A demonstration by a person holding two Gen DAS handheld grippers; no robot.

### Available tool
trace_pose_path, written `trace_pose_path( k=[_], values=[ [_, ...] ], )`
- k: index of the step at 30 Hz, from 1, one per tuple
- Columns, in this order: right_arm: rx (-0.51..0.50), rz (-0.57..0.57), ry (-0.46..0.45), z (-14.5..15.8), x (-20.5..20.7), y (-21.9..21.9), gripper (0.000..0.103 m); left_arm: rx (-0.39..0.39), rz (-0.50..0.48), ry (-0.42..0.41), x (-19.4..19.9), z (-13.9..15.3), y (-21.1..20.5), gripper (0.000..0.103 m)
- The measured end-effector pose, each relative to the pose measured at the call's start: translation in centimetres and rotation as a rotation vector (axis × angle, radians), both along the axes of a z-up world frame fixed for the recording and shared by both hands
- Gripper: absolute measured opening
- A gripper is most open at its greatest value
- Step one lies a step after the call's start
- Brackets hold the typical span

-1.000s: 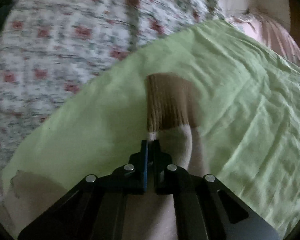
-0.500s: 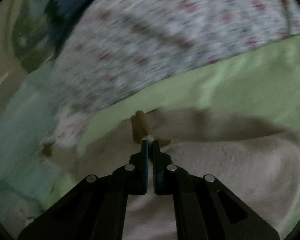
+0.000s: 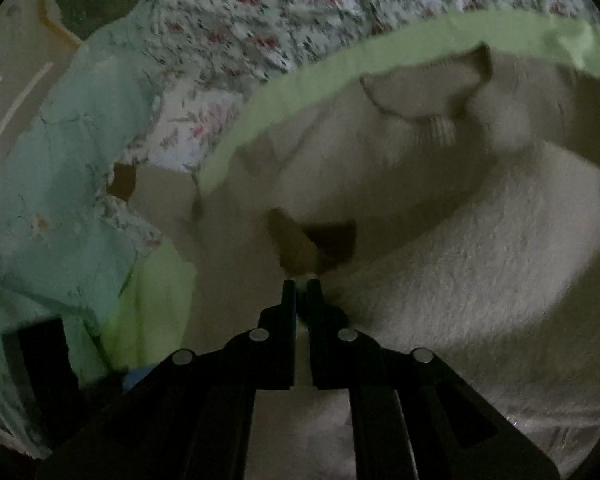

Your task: Fold small clothes

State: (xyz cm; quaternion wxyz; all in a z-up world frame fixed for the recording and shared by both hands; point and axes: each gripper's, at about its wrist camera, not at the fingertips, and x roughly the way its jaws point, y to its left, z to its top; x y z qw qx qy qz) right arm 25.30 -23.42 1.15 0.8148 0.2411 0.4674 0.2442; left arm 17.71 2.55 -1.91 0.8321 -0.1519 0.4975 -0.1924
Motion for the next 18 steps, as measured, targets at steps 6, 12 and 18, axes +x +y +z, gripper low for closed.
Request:
trace_pose_path(
  k=[6, 12, 18],
  values=[
    [0.029, -0.014, -0.003, -0.6, -2.3, -2.1, 0.028, -0.156, -0.069, 0.072, 6.4, -0.7, -1.7, 0.102],
    [0.032, -0.105, -0.037, 0.6, -6.4, -5.7, 0.028, -0.181, -0.124, 0.172, 12.3, -3.2, -4.7, 0.101],
    [0.043, -0.236, -0.043, 1.3, -9.8, -9.7, 0.029, -0.140, -0.173, 0.108, 13.2, -3.3, -7.4, 0.027]
  ],
)
